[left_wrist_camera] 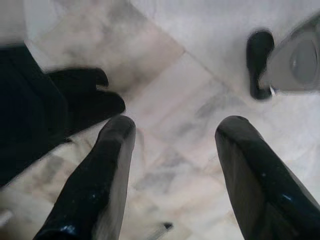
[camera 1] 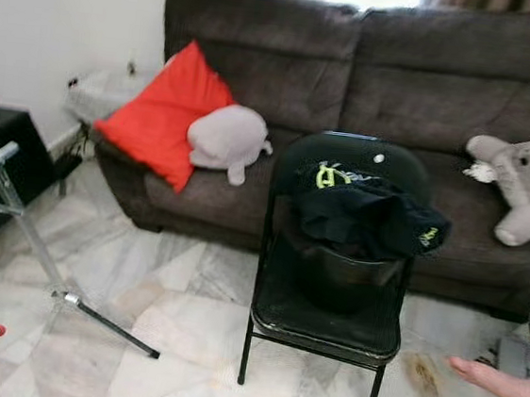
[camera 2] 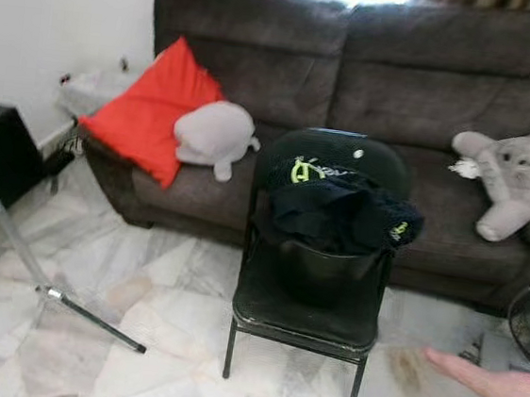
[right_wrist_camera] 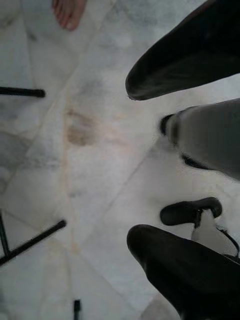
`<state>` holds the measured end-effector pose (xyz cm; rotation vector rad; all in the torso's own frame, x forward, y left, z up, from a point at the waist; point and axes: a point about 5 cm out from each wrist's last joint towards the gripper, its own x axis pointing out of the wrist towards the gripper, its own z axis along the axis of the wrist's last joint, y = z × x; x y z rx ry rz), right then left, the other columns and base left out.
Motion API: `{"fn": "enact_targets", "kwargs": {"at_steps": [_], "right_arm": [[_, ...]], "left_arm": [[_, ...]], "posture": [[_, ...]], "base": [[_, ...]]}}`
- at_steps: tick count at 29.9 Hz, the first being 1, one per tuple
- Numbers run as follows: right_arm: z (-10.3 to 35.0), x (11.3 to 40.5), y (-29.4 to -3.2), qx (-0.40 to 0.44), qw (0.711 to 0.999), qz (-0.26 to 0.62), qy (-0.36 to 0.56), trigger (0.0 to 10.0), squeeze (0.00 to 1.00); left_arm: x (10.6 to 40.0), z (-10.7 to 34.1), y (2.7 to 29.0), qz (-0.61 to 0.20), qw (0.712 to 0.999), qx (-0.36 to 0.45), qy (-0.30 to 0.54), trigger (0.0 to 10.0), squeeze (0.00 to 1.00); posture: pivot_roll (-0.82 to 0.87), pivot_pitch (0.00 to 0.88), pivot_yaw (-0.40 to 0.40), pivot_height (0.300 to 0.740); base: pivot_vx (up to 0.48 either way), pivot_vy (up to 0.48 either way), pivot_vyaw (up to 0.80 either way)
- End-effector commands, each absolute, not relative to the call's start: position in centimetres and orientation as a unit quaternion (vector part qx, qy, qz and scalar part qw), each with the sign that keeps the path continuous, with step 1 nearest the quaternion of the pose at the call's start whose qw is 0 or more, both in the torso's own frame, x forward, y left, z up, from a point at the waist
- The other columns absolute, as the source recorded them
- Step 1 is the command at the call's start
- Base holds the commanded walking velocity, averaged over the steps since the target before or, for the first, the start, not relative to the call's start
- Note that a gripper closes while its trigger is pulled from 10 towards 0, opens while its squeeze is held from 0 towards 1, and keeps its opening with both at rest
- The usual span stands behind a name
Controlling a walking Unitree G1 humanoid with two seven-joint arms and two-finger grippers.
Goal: Hang hanger
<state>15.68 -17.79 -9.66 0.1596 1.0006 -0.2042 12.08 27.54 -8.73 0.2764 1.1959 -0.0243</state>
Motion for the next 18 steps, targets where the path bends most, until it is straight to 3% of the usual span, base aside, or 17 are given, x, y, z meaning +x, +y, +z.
{"fn": "enact_targets", "kwargs": {"at_steps": [1,18], "right_arm": [[-9.84,14.98,-18.65,0.070,0.865,-0.110,0.485,10.0,0.00],[-9.53,15.43,-19.41,0.051,0.873,-0.108,0.473,10.0,0.00]], "left_arm": [[12.36,-8.64,27.52,-0.014,0.820,0.131,0.557,10.0,0.00],[12.23,-8.80,27.20,-0.015,0.820,0.125,0.558,10.0,0.00]], "posture": [[0.10,0.018,0.078,0.740],[0.09,0.007,0.061,0.740]], "base": [[0.266,0.000,0.00],[0.268,0.000,0.00]]}}
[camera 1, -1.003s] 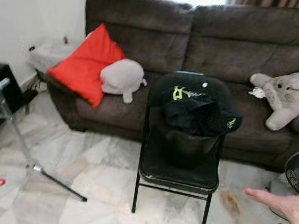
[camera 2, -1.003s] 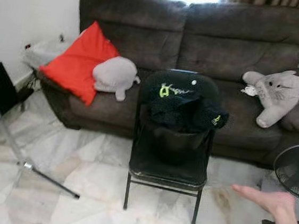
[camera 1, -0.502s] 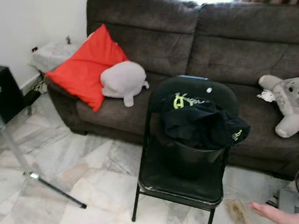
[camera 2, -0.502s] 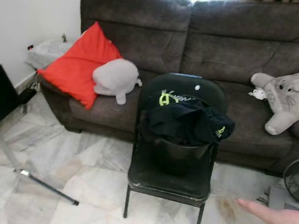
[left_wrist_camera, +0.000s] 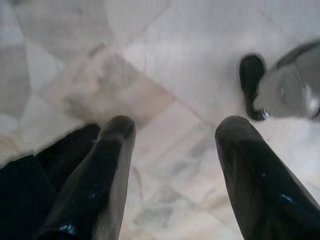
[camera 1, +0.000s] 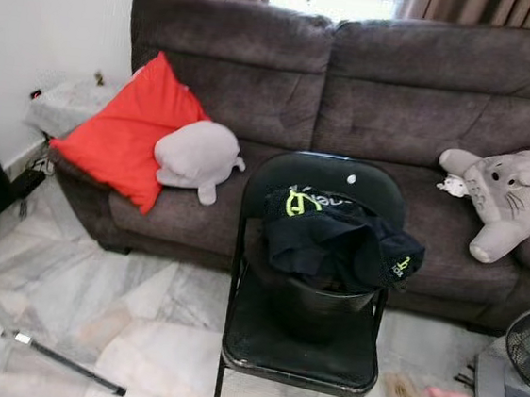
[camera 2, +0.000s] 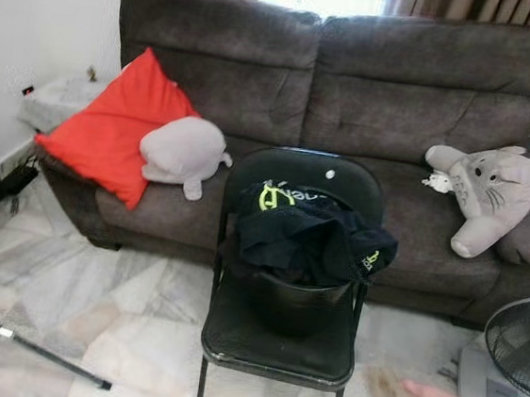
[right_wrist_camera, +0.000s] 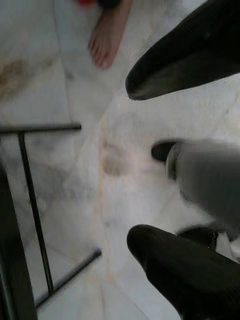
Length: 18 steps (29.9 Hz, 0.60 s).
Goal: Hang hanger
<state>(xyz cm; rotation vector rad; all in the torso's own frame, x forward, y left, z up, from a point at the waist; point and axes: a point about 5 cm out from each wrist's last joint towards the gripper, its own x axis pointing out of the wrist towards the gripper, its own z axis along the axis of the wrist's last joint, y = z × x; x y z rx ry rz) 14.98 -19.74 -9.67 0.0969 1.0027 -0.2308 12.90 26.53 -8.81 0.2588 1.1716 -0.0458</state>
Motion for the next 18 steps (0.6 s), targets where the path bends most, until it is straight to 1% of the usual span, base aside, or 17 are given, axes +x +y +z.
{"fn": "enact_targets", "kwargs": {"at_steps": [1,10,13,16,18], "right_arm": [[-9.5,15.5,-19.4,0.052,0.873,-0.109,0.473,10.0,0.00],[-9.1,16.3,-19.7,0.042,0.883,-0.103,0.456,10.0,0.00],[-8.4,17.5,-20.0,0.041,0.898,-0.113,0.423,10.0,0.00],[-6.9,19.7,-20.4,0.052,0.926,-0.125,0.353,10.0,0.00],[-6.9,19.7,-20.4,0.052,0.926,-0.125,0.353,10.0,0.00]], "left_arm": [[12.2,-8.8,27.2,-0.016,0.820,0.125,0.558,10.0,0.00],[12.1,-9.0,26.8,-0.018,0.820,0.125,0.558,10.0,0.00],[12.0,-9.1,26.6,-0.017,0.821,0.122,0.558,10.0,0.00],[11.8,-9.2,26.4,-0.016,0.821,0.119,0.559,10.0,0.00],[11.8,-9.2,26.4,-0.016,0.821,0.119,0.559,10.0,0.00]], "posture": [[0.08,0.004,0.061,0.740],[0.05,0.000,0.034,0.740],[0.04,0.000,0.020,0.740],[0.04,0.000,0.006,0.740],[0.04,0.000,0.006,0.740]], "base": [[0.270,0.000,0.00],[0.000,0.000,0.00],[0.000,0.000,0.00],[0.000,0.000,0.00],[0.000,0.000,0.00]]}}
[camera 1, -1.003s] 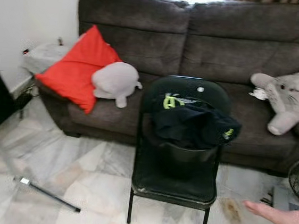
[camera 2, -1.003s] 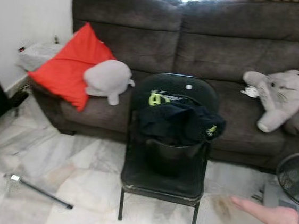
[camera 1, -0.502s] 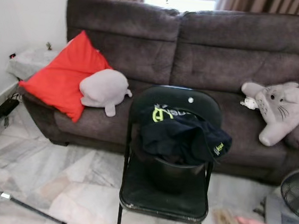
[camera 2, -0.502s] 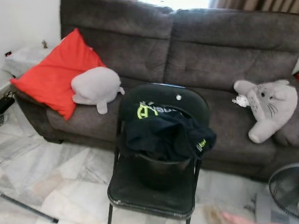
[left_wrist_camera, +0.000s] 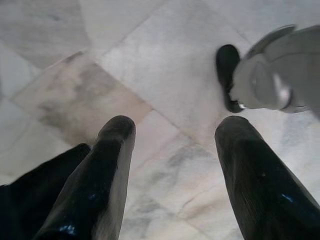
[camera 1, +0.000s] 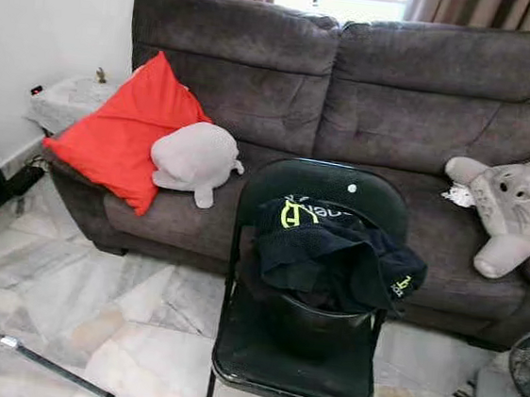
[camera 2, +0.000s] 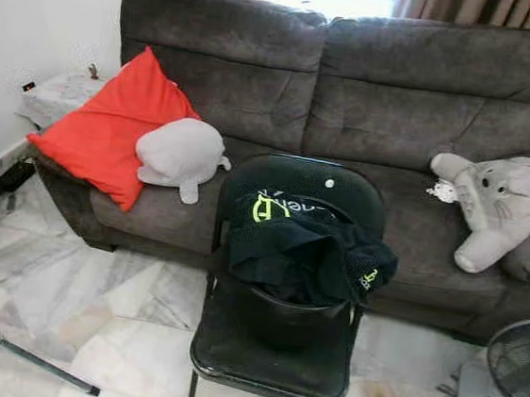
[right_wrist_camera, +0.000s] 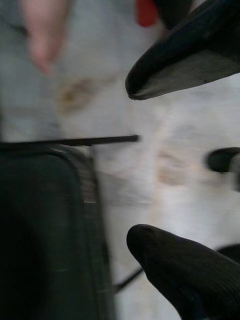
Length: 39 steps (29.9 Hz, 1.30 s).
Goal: Hang hanger
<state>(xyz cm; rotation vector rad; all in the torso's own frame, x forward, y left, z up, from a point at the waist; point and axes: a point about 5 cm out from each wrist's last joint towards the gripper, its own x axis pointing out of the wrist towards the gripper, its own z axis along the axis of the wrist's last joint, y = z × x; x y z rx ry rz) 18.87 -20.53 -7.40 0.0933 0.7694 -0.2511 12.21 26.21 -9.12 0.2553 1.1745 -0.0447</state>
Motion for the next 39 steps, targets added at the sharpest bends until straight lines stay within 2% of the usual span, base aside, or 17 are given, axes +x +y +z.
{"fn": "enact_targets", "kwargs": {"at_steps": [1,2,7,8,17,28,39], "right_arm": [[-6.1,20.6,-20.6,0.054,0.938,-0.128,0.317,10.0,0.00],[-5.1,21.5,-20.9,0.051,0.952,-0.132,0.272,10.0,0.00],[-2.5,22.5,-21.4,0.026,0.975,-0.132,0.179,10.0,0.00],[-0.4,22.5,-21.4,0.008,0.983,-0.127,0.129,10.0,0.00],[5.2,22.1,-20.6,-0.066,0.993,-0.093,0.013,10.0,0.00],[8.6,23.2,-19.4,-0.069,0.994,-0.086,-0.005,10.0,0.00],[8.7,23.1,-19.5,-0.071,0.993,-0.094,0.007,10.0,0.00]], "left_arm": [[11.8,-9.2,26.4,-0.015,0.821,0.118,0.559,10.0,0.00],[11.7,-9.2,26.4,-0.015,0.820,0.118,0.559,10.0,0.00],[11.6,-9.3,26.4,-0.017,0.819,0.119,0.561,10.0,0.00],[11.6,-9.3,26.4,-0.019,0.819,0.120,0.561,10.0,0.00],[11.9,-9.1,26.5,-0.018,0.820,0.122,0.559,10.0,0.00],[12.3,-8.9,26.8,-0.012,0.822,0.124,0.555,10.0,0.00],[12.2,-8.9,26.8,-0.013,0.821,0.125,0.557,10.0,0.00]], "posture": [[0.03,0.000,0.001,0.740],[0.03,0.000,0.000,0.740],[0.02,0.000,0.001,0.740],[0.02,0.000,0.001,0.740],[0.00,0.000,0.006,0.740],[0.01,0.018,0.016,0.740],[0.01,0.014,0.019,0.740]], "base": [[0.000,0.000,0.00],[0.000,0.000,0.00],[0.000,0.000,0.00],[0.000,0.000,0.00],[0.000,0.000,0.00],[0.000,0.000,0.00],[0.022,0.000,0.59]]}}
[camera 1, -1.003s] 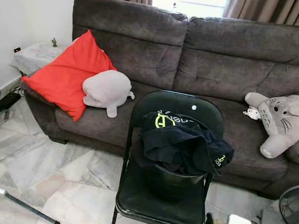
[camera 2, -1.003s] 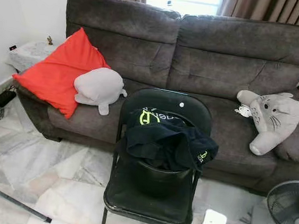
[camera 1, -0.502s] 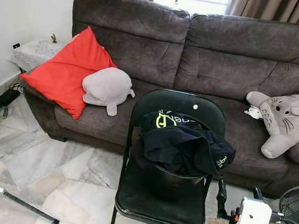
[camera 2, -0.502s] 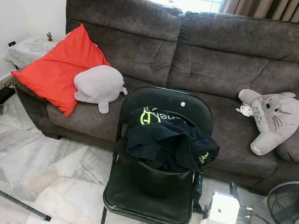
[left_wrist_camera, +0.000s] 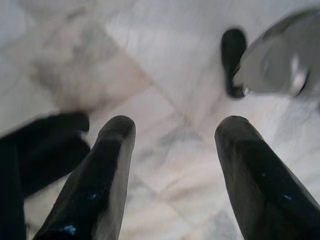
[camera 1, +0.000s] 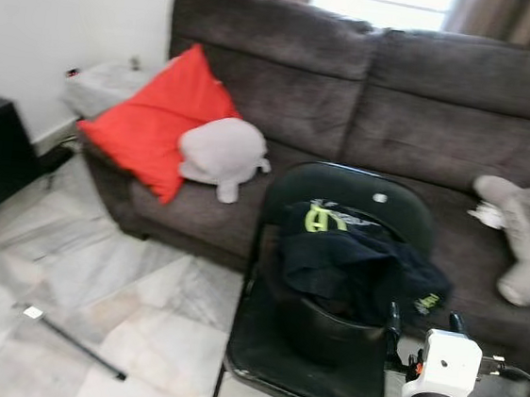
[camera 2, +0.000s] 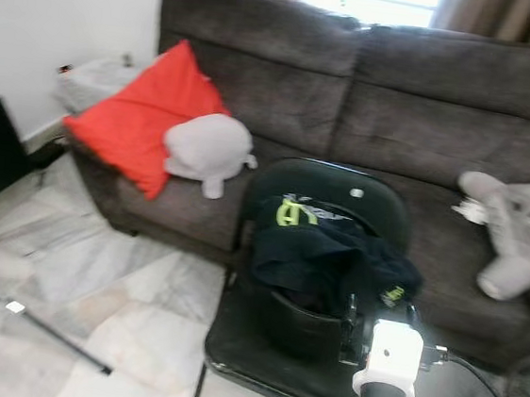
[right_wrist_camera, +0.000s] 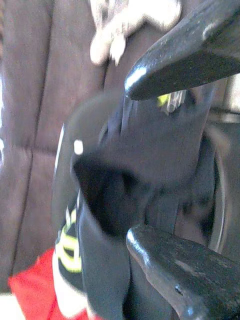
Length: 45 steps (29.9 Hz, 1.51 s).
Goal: Hang hanger
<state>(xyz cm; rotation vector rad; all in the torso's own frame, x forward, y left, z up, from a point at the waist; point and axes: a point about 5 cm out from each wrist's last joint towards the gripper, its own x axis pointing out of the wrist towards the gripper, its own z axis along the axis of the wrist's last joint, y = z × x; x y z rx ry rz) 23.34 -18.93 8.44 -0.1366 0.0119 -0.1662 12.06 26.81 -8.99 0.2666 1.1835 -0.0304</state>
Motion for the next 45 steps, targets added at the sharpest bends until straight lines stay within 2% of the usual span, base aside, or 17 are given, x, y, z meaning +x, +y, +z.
{"fn": "enact_targets", "kwargs": {"at_steps": [1,16,36,45], "right_arm": [[8.8,23.1,-19.6,-0.065,0.993,-0.098,0.008,10.0,0.00],[9.4,23.6,-20.1,-0.074,0.991,-0.110,0.007,10.0,0.00],[9.9,23.7,-20.0,-0.080,0.990,-0.115,-0.003,10.0,0.00],[10.4,21.8,-21.0,-0.082,0.983,-0.165,0.013,10.0,0.00]], "left_arm": [[12.2,-8.9,26.8,-0.015,0.820,0.127,0.558,10.0,0.00],[12.0,-9.0,26.8,-0.020,0.818,0.128,0.561,10.0,0.00],[12.0,-9.0,26.7,-0.015,0.819,0.125,0.560,10.0,0.00],[12.0,-9.0,26.8,-0.015,0.818,0.129,0.561,10.0,0.00]], "posture": [[0.01,0.008,0.019,0.740],[0.01,0.000,0.017,0.740],[0.01,0.000,0.011,0.740],[0.00,0.000,0.014,0.740]], "base": [[0.000,0.000,0.00],[0.000,0.000,0.00],[0.268,0.000,0.00],[0.000,0.000,0.00]]}}
